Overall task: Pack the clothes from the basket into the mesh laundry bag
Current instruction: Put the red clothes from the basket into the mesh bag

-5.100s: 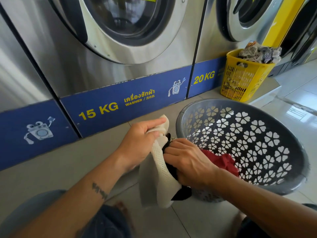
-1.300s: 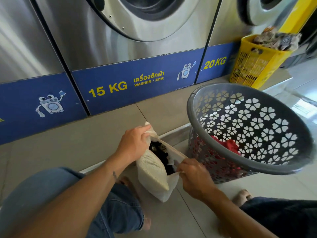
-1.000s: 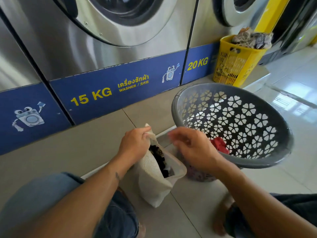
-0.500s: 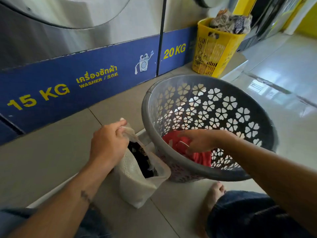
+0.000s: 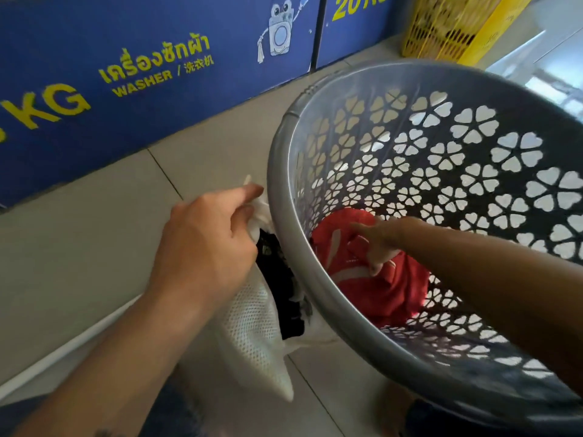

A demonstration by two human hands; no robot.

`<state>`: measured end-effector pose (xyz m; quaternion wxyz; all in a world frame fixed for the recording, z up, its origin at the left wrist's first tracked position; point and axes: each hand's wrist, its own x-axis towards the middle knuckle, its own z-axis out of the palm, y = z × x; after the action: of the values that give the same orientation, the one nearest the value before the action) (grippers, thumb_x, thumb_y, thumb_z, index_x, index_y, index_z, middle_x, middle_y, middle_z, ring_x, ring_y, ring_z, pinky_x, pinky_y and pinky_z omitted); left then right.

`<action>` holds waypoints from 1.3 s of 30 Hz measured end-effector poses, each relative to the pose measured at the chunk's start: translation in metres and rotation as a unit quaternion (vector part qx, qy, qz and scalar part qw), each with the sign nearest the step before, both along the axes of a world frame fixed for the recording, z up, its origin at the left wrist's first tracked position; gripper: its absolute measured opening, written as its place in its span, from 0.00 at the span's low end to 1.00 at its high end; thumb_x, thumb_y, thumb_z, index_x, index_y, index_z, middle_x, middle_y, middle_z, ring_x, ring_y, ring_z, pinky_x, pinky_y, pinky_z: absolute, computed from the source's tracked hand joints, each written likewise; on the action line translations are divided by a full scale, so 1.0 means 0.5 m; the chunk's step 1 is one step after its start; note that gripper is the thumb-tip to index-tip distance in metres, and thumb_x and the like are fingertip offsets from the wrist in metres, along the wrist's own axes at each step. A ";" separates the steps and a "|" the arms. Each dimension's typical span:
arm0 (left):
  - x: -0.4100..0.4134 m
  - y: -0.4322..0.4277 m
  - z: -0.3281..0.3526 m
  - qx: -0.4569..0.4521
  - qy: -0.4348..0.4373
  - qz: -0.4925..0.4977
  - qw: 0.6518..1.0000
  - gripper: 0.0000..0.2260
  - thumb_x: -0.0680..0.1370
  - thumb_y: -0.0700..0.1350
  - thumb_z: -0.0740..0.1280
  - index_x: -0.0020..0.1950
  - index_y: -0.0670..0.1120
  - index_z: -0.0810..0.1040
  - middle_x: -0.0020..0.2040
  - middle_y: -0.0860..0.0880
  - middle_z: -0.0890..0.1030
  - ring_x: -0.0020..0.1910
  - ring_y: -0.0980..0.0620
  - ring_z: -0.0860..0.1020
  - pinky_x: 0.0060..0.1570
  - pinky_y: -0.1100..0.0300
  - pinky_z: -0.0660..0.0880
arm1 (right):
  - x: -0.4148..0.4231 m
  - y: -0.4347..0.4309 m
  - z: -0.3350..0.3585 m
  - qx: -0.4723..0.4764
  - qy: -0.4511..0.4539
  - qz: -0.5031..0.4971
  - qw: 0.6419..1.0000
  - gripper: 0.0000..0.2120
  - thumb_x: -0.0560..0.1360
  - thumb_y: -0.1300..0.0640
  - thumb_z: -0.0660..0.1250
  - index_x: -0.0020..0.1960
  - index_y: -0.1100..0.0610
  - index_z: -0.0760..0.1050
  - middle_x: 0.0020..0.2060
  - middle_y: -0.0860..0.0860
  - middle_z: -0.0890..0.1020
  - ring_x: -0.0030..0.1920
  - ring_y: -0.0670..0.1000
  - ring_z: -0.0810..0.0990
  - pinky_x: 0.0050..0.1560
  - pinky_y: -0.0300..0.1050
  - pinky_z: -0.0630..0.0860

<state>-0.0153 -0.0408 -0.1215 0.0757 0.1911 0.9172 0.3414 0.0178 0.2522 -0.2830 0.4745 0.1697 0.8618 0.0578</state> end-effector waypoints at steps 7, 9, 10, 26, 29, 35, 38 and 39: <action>-0.017 -0.018 -0.030 -0.063 -0.080 -0.043 0.994 0.26 0.78 0.46 0.67 0.75 0.56 0.67 0.67 0.55 0.76 0.67 0.51 0.74 0.65 0.56 0.70 | 0.047 -0.008 -0.053 0.048 0.049 0.224 0.972 0.42 0.75 0.50 0.71 0.82 0.48 0.51 0.72 0.58 0.72 0.66 0.60 0.77 0.57 0.54 0.77; -0.015 -0.025 -0.040 -0.076 -0.097 -0.054 0.991 0.27 0.79 0.44 0.66 0.77 0.56 0.64 0.72 0.54 0.72 0.70 0.51 0.69 0.68 0.59 0.65 | 0.040 -0.012 -0.035 0.044 0.065 0.255 0.964 0.33 0.75 0.53 0.69 0.77 0.49 0.63 0.65 0.54 0.78 0.63 0.57 0.79 0.52 0.51 0.76; -0.015 -0.029 -0.046 -0.085 -0.102 -0.056 0.990 0.27 0.79 0.44 0.65 0.77 0.56 0.63 0.73 0.54 0.70 0.72 0.51 0.68 0.67 0.60 0.62 | 0.037 -0.015 -0.024 0.041 0.074 0.257 0.963 0.30 0.75 0.53 0.69 0.75 0.48 0.67 0.63 0.52 0.80 0.61 0.56 0.80 0.51 0.51 0.78; 0.045 -0.069 0.081 0.080 -0.060 0.026 0.995 0.13 0.76 0.41 0.65 0.57 0.50 0.85 0.60 0.55 0.82 0.62 0.55 0.76 0.57 0.65 0.67 | 0.141 -0.142 0.441 -0.228 0.531 -0.067 0.813 0.10 0.67 0.63 0.69 0.45 0.52 0.81 0.37 0.47 0.83 0.40 0.49 0.81 0.41 0.46 0.76; 0.055 -0.091 0.118 0.135 -0.046 0.056 0.988 0.13 0.76 0.40 0.65 0.56 0.51 0.85 0.58 0.56 0.83 0.60 0.56 0.77 0.57 0.64 0.68 | 0.174 -0.194 0.522 -0.284 0.572 -0.069 0.766 0.11 0.62 0.59 0.69 0.43 0.49 0.81 0.33 0.45 0.82 0.36 0.45 0.80 0.39 0.45 0.76; 0.063 -0.128 0.192 0.223 -0.045 0.080 0.970 0.09 0.75 0.42 0.68 0.48 0.54 0.86 0.49 0.59 0.85 0.52 0.61 0.80 0.55 0.60 0.75 | 0.221 -0.330 0.585 -0.315 0.609 0.076 0.724 0.09 0.63 0.58 0.67 0.40 0.47 0.75 0.35 0.43 0.76 0.37 0.44 0.75 0.41 0.39 0.72; 0.067 -0.141 0.213 0.239 -0.069 0.065 0.966 0.11 0.71 0.45 0.68 0.48 0.55 0.87 0.49 0.57 0.86 0.53 0.55 0.82 0.61 0.51 0.76 | 0.212 -0.394 0.509 -0.232 0.585 0.167 0.759 0.11 0.65 0.51 0.68 0.48 0.47 0.75 0.44 0.43 0.76 0.47 0.52 0.78 0.49 0.52 0.76; 0.069 -0.142 0.215 0.241 -0.078 0.064 0.965 0.12 0.70 0.45 0.68 0.49 0.56 0.87 0.48 0.56 0.86 0.53 0.54 0.82 0.61 0.50 0.76 | 0.211 -0.411 0.478 -0.194 0.555 0.209 0.782 0.15 0.66 0.47 0.68 0.51 0.49 0.76 0.48 0.46 0.77 0.51 0.54 0.78 0.54 0.54 0.74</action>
<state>0.0193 -0.1116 -0.0138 0.0768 0.1177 0.8091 0.5706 0.1233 0.0468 -0.0442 -0.0866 -0.1072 0.9836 -0.1167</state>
